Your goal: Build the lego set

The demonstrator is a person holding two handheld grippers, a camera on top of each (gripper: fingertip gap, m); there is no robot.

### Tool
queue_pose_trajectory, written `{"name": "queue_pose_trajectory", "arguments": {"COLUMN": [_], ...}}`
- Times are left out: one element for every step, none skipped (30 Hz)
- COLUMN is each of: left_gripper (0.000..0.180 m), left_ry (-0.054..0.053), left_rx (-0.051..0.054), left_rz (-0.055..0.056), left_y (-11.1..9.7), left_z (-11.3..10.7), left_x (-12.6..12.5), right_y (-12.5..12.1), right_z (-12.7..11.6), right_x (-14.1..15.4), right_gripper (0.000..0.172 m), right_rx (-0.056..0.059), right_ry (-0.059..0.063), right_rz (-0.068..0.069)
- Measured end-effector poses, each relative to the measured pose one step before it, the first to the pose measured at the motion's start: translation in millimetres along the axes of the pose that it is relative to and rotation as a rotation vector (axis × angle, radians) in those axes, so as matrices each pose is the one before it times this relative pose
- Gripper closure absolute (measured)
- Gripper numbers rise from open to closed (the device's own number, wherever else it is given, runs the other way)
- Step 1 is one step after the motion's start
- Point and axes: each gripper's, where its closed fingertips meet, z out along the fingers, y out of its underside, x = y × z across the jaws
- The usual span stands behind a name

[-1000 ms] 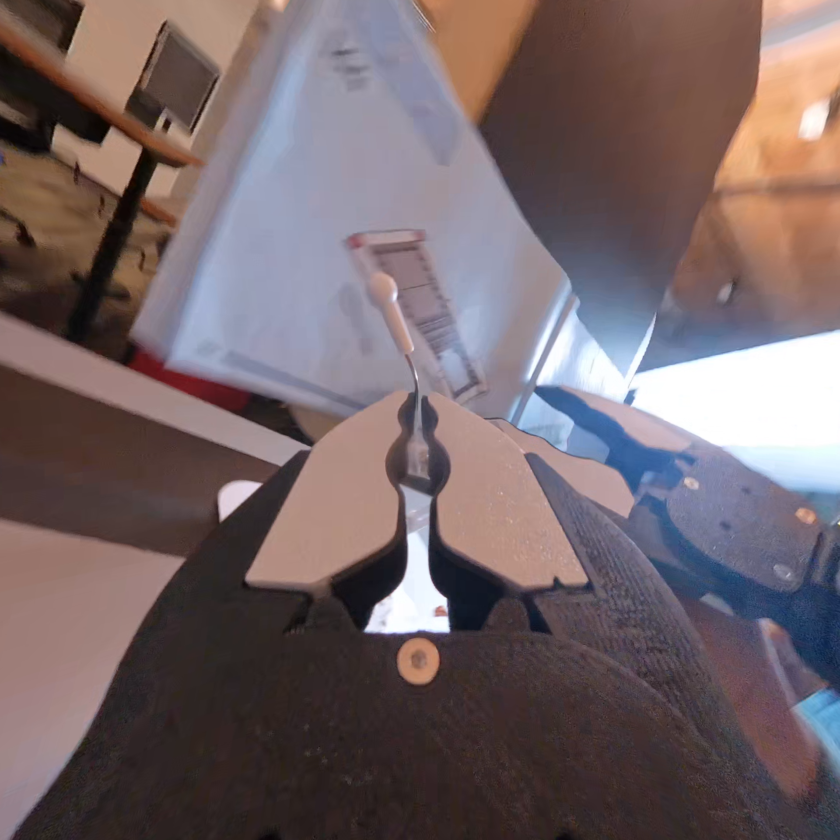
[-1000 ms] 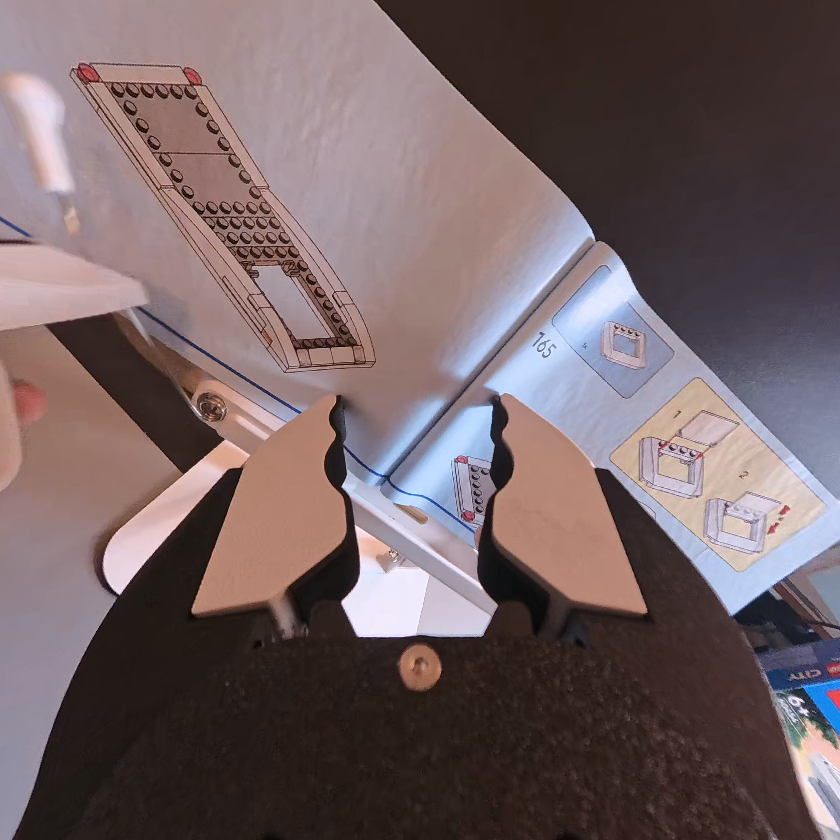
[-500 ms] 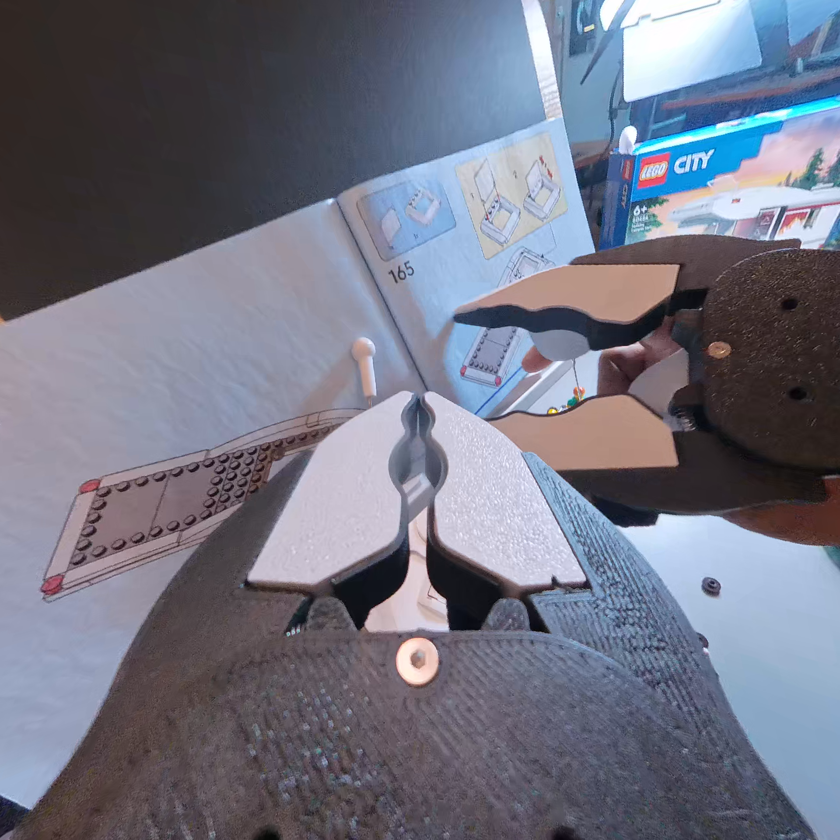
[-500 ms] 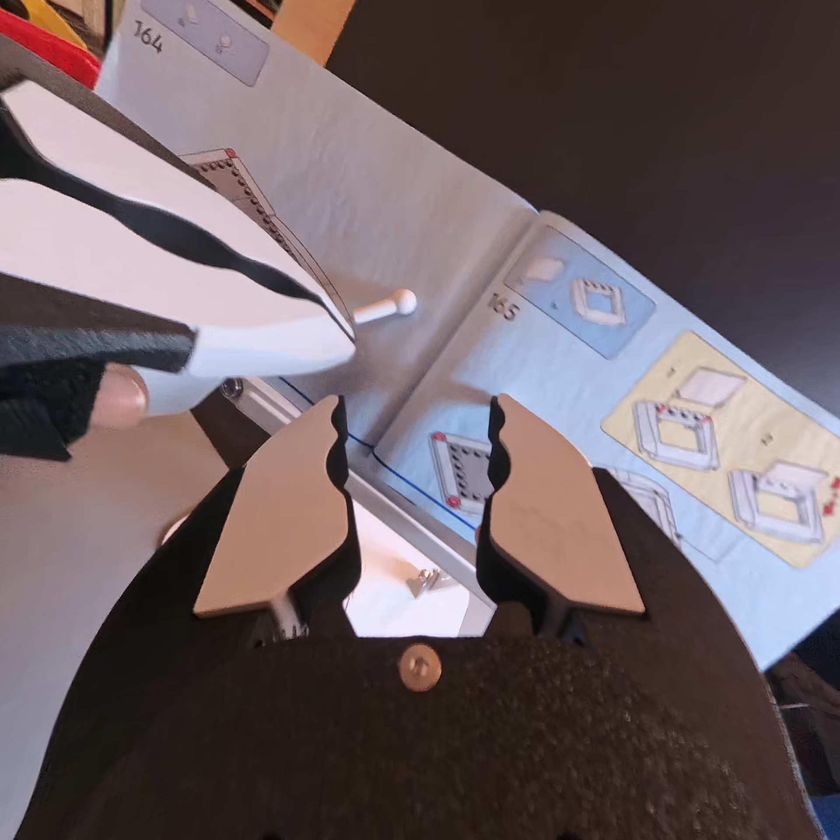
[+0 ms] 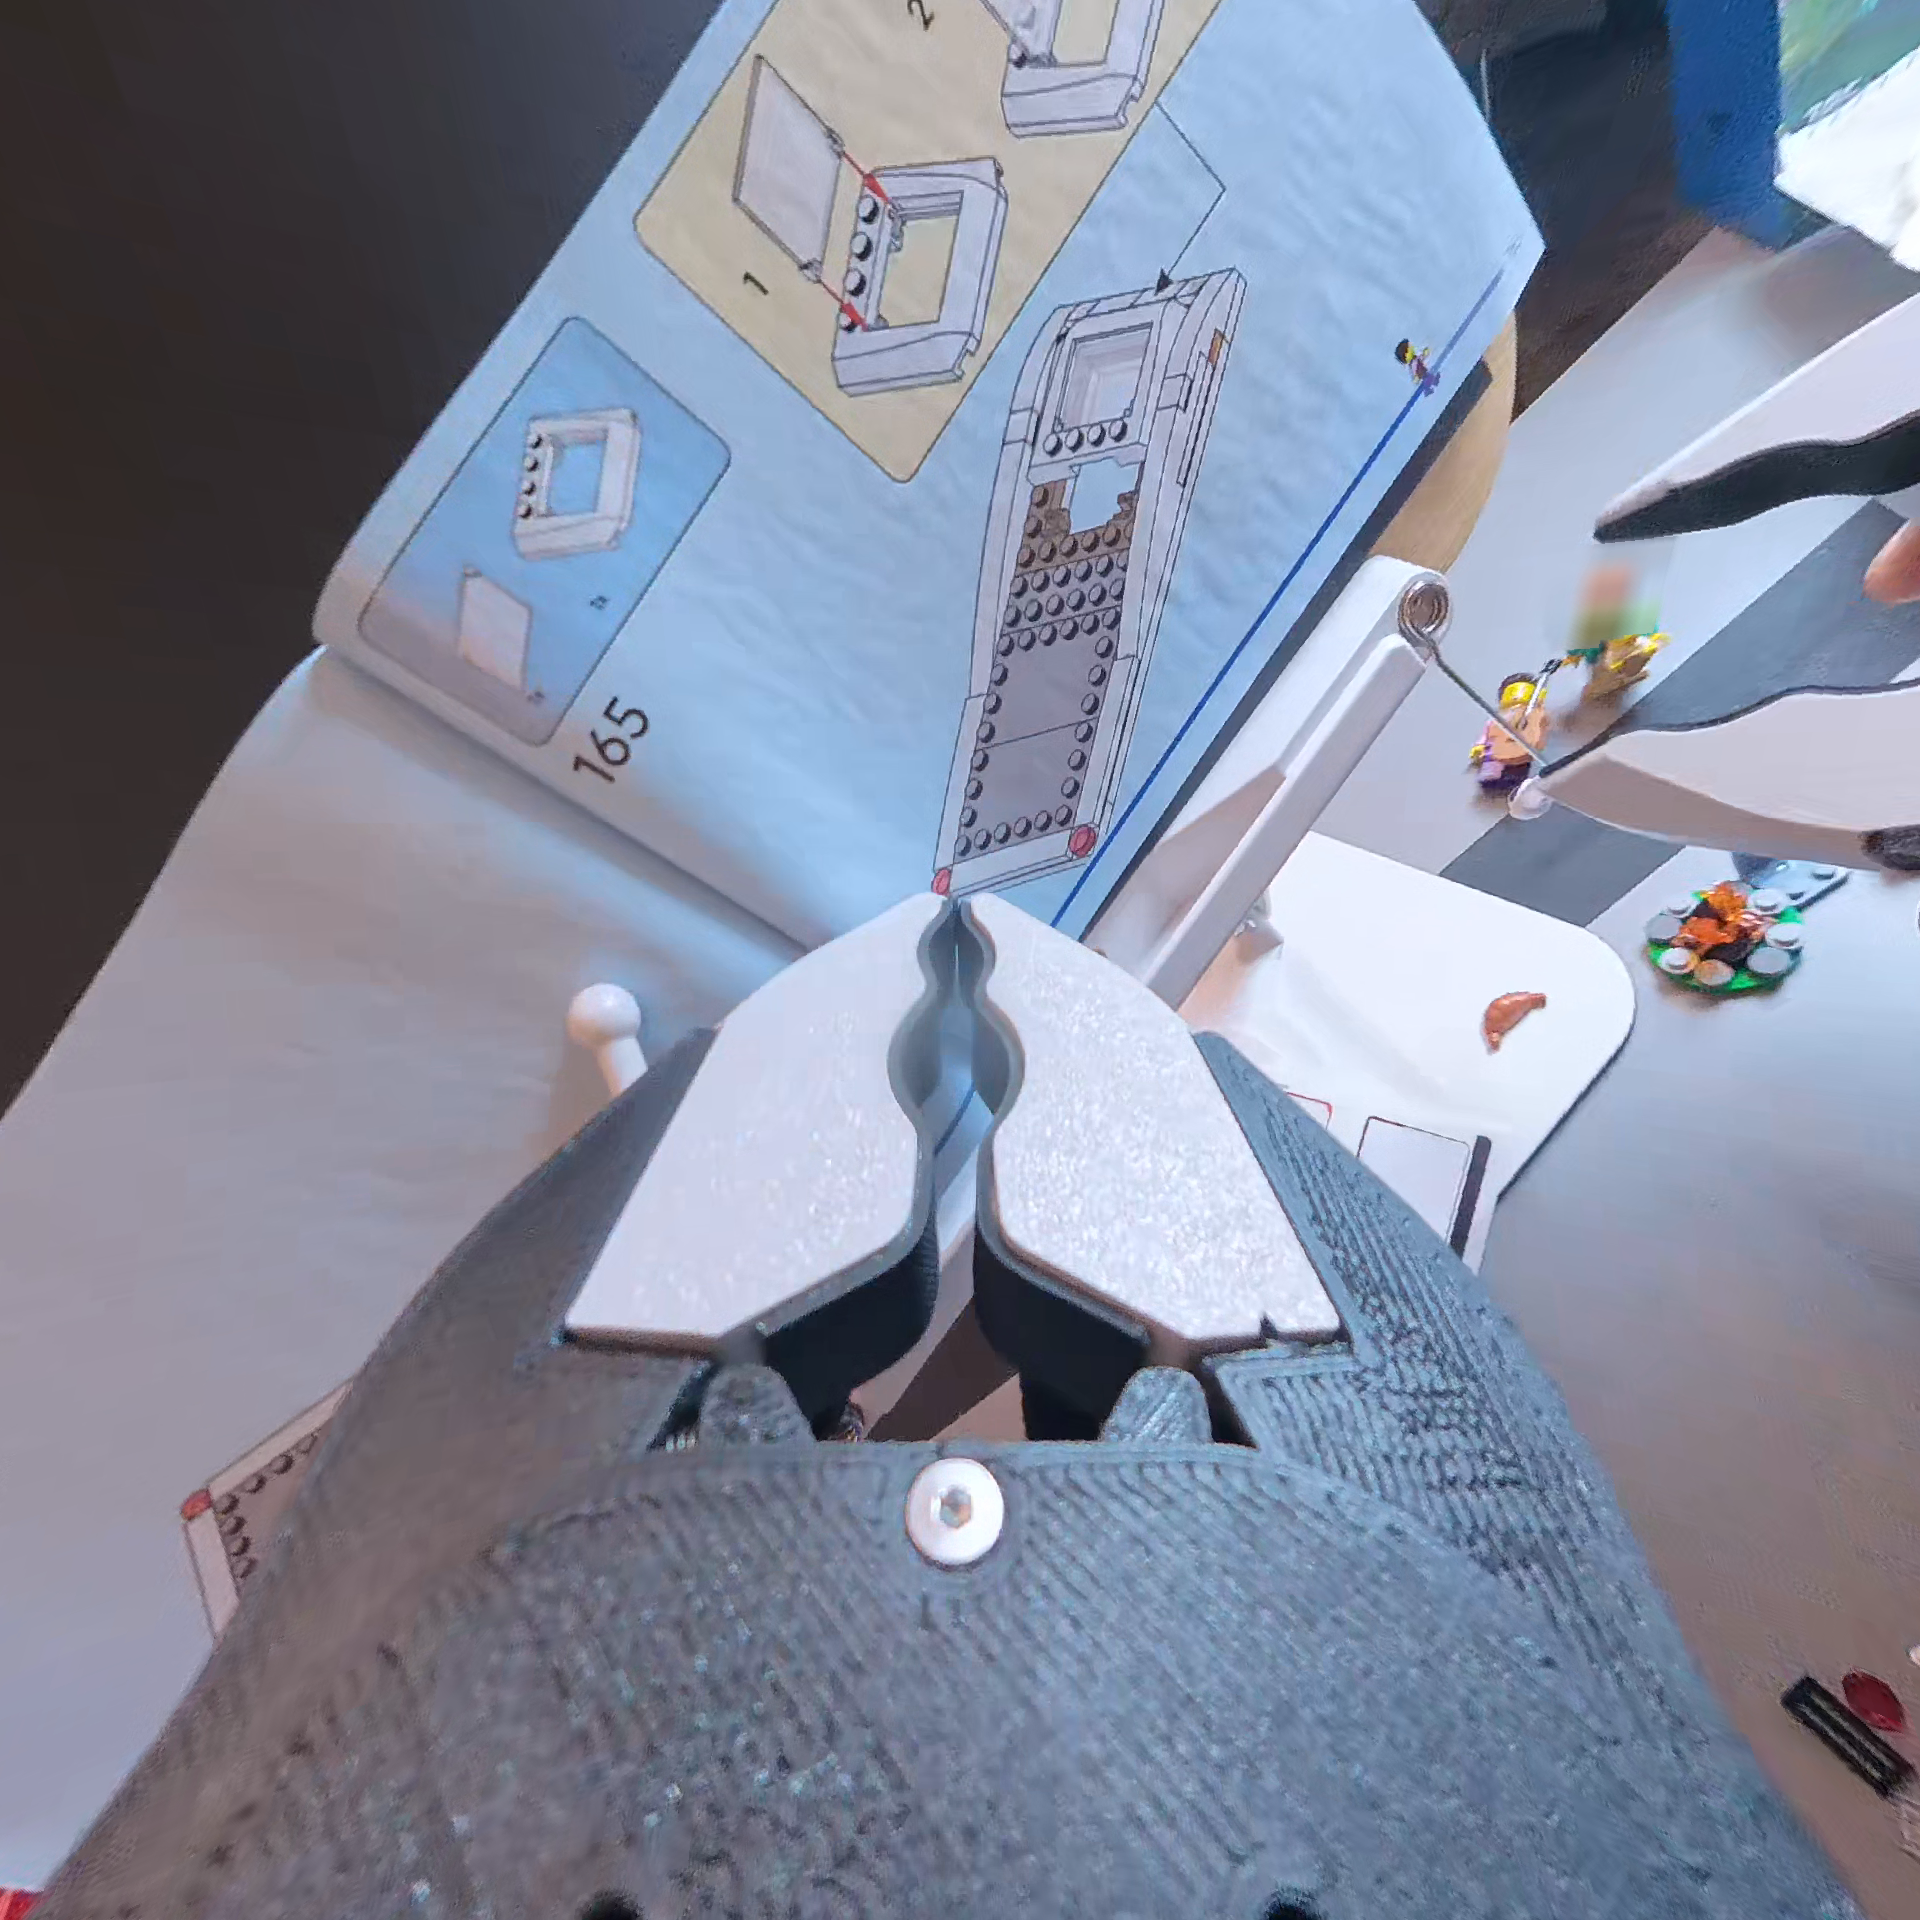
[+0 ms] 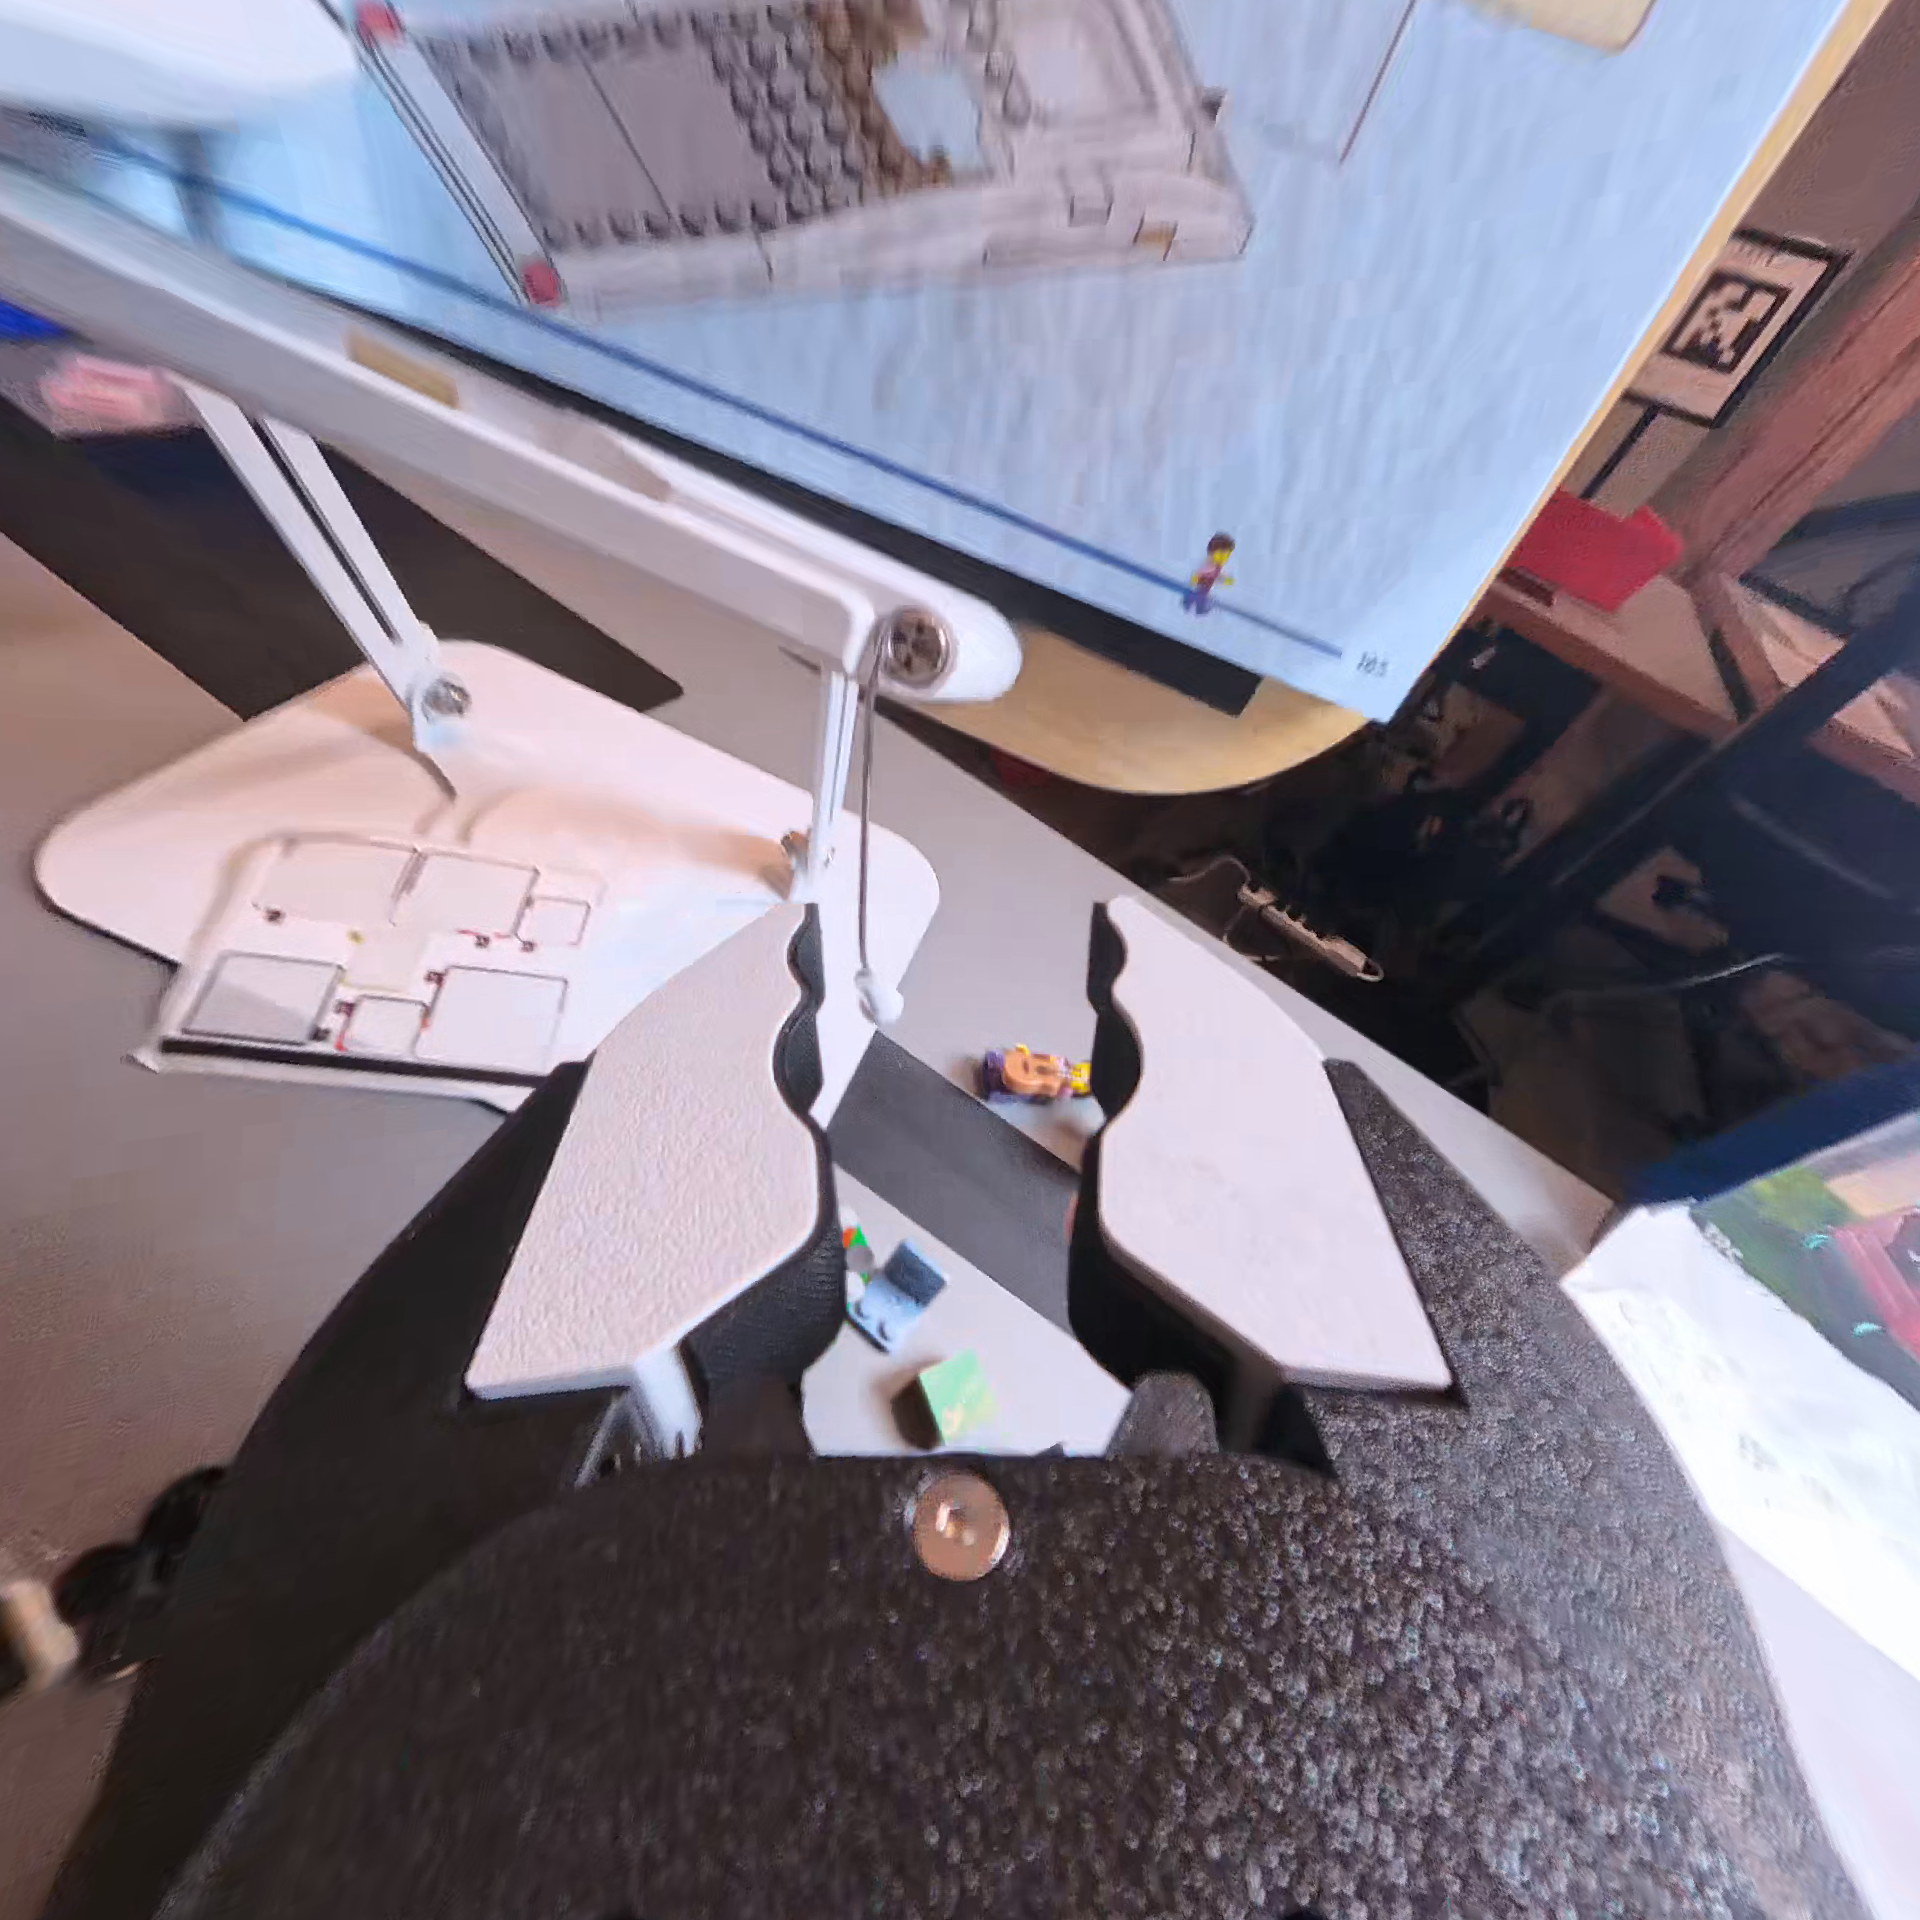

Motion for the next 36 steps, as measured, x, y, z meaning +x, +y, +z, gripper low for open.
{"name": "queue_pose_trajectory", "arguments": {"left_gripper": [0.18,0.18,0.18,0.18,0.18,0.18,0.18,0.18,0.18,0.18,0.18,0.18,0.18,0.18,0.18,0.18,0.18,0.18,0.18,0.18,0.18,0.18,0.18,0.18,0.18,0.18,0.18,0.18,0.18,0.18,0.18,0.18,0.18,0.18,0.18,0.18], "left_ry": [-0.0069,-0.0024,-0.0002,0.0025,0.0048,0.003,0.0095,0.0143,0.0125,0.0044,0.0052,0.0083,0.0052,0.0029,0.0009,0.0032,0.0078,0.0083,0.0092,0.0075,0.0043,0.0024,0.0014,-0.0004,0.0017,0.0043,0.0101,0.0093,0.0025,0.0022,0.0041,0.0003,-0.0017,-0.0032,-0.0006,0.0014], "left_rx": [-0.0133,-0.0097,-0.0075,-0.0069,-0.0089,-0.0051,-0.0067,-0.0054,-0.0013,0.0025,0.0013,-0.0027,-0.0049,-0.0066,-0.0043,0.0009,0.0052,0.0048,0.0033,0.0011,-0.0003,-0.0011,-0.0025,-0.0025,-0.0017,-0.0005,-0.0032,0.0019,0.0093,0.004,0.0012,0.0022,0.0083,0.0089,0.0079,0.0065], "left_rz": [0.0151,0.0108,0.0054,0.0064,0.0069,0.008,0.0069,0.0043,0.0045,0.0041,0.0043,0.0027,-0.0005,-0.0011,-0.0023,-0.0031,0.0008,-0.0027,-0.0058,-0.0006,0.0091,0.011,0.0076,0.007,0.0056,0.0005,-0.0039,-0.0082,-0.0099,-0.004,-0.0017,-0.0016,-0.0022,-0.0043,-0.0075,-0.0116], "left_y": [0.13,-0.08,0.08,0.28,0.59,0.44,0.86,1.04,1.01,0.46,0.12,0.06,-0.03,0.42,0.61,0.48,0.54,0.65,0.75,0.52,0.65,0.4,0.2,0.14,0.13,0.29,1.25,1.02,-0.09,0.12,0.13,0.19,-0.2,-0.02,-0.17,-0.22], "left_z": [1.45,1.23,1.1,0.91,0.79,0.23,0.3,0.44,0.66,0.36,0.37,0.47,0.07,0.24,0.1,0.22,0.05,-0.35,-0.61,-0.57,-0.47,-0.31,-0.23,-0.13,0.04,0.4,1.19,1.56,0.83,-0.17,-0.57,-0.4,0.01,0.12,0.07,0.01], "left_x": [1.16,1.14,0.66,0.58,0.75,0.35,1.1,1.83,1.72,0.62,0.7,1.09,0.37,-0.14,-0.92,-1.09,-0.63,-0.63,-0.13,-0.03,0.19,0.65,0.86,0.66,0.86,1.1,1.7,1.47,0.44,0.24,0.64,0.2,0.06,-0.15,0.05,0.15], "right_y": [4.04,1.89,0.7,-0.16,1.03,0.85,2.04,3.59,3.38,1.73,-0.47,-2.24,-3.48,-4.52,-5.57,-6.03,-6.39,-5.7,-4.79,-4.2,-3.96,-3.12,-2.61,-2.44,-1.03,0.25,0.55,2.01,2.19,2.35,1.41,-1.38,-2.21,-0.87,0.94,2.71], "right_z": [4.33,4.62,5.04,4.65,2.9,0.1,-2.1,-3.61,-4.51,-5.13,-5.06,-4.33,-3.09,-2.33,-2.49,-2.32,-2.09,-1.49,-0.57,0.0,0.37,1.32,2.08,2.53,3.09,3.15,2.23,1.38,-0.96,-3.42,-5.42,-7.69,-7.89,-6.3,-3.63,-0.79], "right_x": [-1.57,-3.66,-5.4,-5.43,-1.24,1.84,4.25,7.27,10.38,12.32,11.05,9.62,7.57,7.5,7.86,7.02,6.32,4.81,3.61,2.71,2.87,2.29,1.67,1.25,0.29,-1.28,-0.47,-1.27,-0.79,-0.28,0.72,-0.56,-1.1,-0.61,0.0,0.32], "right_gripper": [0.123,0.124,0.13,0.138,0.154,0.167,0.168,0.169,0.171,0.172,0.17,0.169,0.169,0.168,0.167,0.166,0.165,0.164,0.164,0.163,0.162,0.162,0.161,0.161,0.16,0.16,0.16,0.159,0.159,0.155,0.141,0.14,0.14,0.14,0.14,0.137], "right_rx": [-0.0133,-0.008,-0.0038,0.0016,-0.0101,-0.0173,-0.0309,-0.0355,-0.0178,-0.0011,0.0016,-0.0048,-0.0036,0.0038,0.0129,0.013,0.0141,0.0135,0.0129,0.0132,0.0154,0.0112,0.0117,0.0158,0.0124,0.0107,0.0214,0.0151,0.0049,-0.0048,-0.0008,0.0196,0.0212,0.0109,0.0018,-0.0041], "right_ry": [-0.0042,-0.0095,-0.0149,-0.0083,0.0222,0.0416,0.0454,0.0474,0.0499,0.0474,0.0369,0.0377,0.032,0.0353,0.0364,0.0295,0.0251,0.0183,0.0135,0.0093,0.01,0.0079,0.0043,0.0025,0.0001,-0.0068,-0.0047,-0.0147,-0.0115,-0.0051,-0.0018,-0.0132,-0.0123,-0.0078,-0.0124,-0.0237], "right_rz": [-0.0203,-0.0248,-0.0349,-0.0464,-0.0648,-0.0775,-0.0684,-0.0524,-0.0374,-0.0385,-0.0548,-0.0704,-0.0809,-0.0772,-0.0702,-0.0616,-0.0554,-0.0544,-0.0507,-0.0451,-0.0424,-0.0375,-0.0293,-0.0226,-0.0147,0.0047,0.0154,0.0201,0.0242,0.0243,0.0424,0.0613,0.0702,0.0907,0.1257,0.1529]}}
